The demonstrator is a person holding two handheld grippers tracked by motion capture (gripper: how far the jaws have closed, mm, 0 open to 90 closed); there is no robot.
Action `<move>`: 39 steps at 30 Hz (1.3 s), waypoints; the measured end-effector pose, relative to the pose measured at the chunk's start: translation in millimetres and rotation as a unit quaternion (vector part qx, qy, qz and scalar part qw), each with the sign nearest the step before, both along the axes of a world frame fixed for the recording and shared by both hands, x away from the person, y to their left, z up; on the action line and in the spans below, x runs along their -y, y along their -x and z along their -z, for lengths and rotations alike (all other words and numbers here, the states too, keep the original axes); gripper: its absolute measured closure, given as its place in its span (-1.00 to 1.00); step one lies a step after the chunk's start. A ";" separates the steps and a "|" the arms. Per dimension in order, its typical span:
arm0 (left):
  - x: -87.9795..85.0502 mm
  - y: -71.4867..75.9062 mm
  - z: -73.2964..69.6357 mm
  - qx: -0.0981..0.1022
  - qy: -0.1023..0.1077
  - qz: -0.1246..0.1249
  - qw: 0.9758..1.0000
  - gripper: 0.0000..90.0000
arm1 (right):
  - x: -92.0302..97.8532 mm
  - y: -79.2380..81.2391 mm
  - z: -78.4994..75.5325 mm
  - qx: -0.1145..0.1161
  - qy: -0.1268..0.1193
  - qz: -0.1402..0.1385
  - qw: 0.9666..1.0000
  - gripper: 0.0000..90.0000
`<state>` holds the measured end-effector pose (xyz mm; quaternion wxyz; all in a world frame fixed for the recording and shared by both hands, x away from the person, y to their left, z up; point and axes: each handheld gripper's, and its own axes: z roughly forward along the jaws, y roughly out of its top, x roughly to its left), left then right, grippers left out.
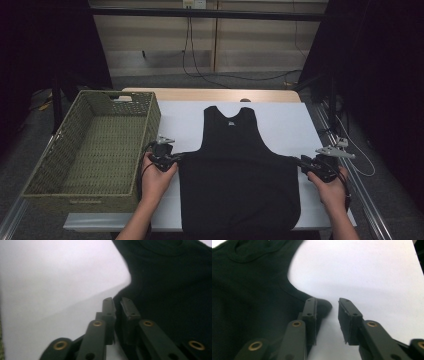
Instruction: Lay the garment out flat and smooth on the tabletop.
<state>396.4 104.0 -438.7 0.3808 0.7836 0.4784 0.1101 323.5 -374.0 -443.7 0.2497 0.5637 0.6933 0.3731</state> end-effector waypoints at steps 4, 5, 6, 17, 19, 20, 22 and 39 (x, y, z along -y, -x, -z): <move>2.5 -4.2 -1.4 0.000 0.008 -0.001 1.000 0.50 | -5.8 -3.0 -1.4 0.003 -0.010 -0.007 1.000 0.20; 3.1 -4.9 -1.6 -0.003 0.009 0.001 1.000 0.40 | -7.6 -3.8 -1.5 0.001 -0.012 -0.005 1.000 0.14; 3.7 -6.2 -1.1 -0.005 0.014 0.007 1.000 0.31 | -8.5 -4.9 -1.1 0.003 -0.011 -0.008 1.000 0.11; 6.8 -9.7 -4.3 0.018 0.032 0.021 0.999 -0.55 | -25.1 -15.0 -1.3 0.006 -0.028 -0.022 0.999 -0.27; 6.8 -10.3 -4.0 0.019 0.031 0.027 0.999 -0.61 | -29.4 -18.2 -2.5 0.007 -0.033 -0.026 0.999 -0.30; 6.6 -10.5 -4.5 0.019 0.026 0.033 0.999 -0.64 | -31.8 -19.7 -3.2 0.010 -0.032 -0.026 0.999 -0.33; 6.9 -11.6 -4.5 0.020 0.031 0.036 0.999 -0.67 | -37.5 -22.7 -4.6 0.012 -0.038 -0.031 0.999 -0.39; 9.0 -13.3 -7.9 0.020 0.024 0.082 0.996 -0.81 | -65.6 -41.1 -9.8 0.005 -0.045 -0.050 0.998 -0.56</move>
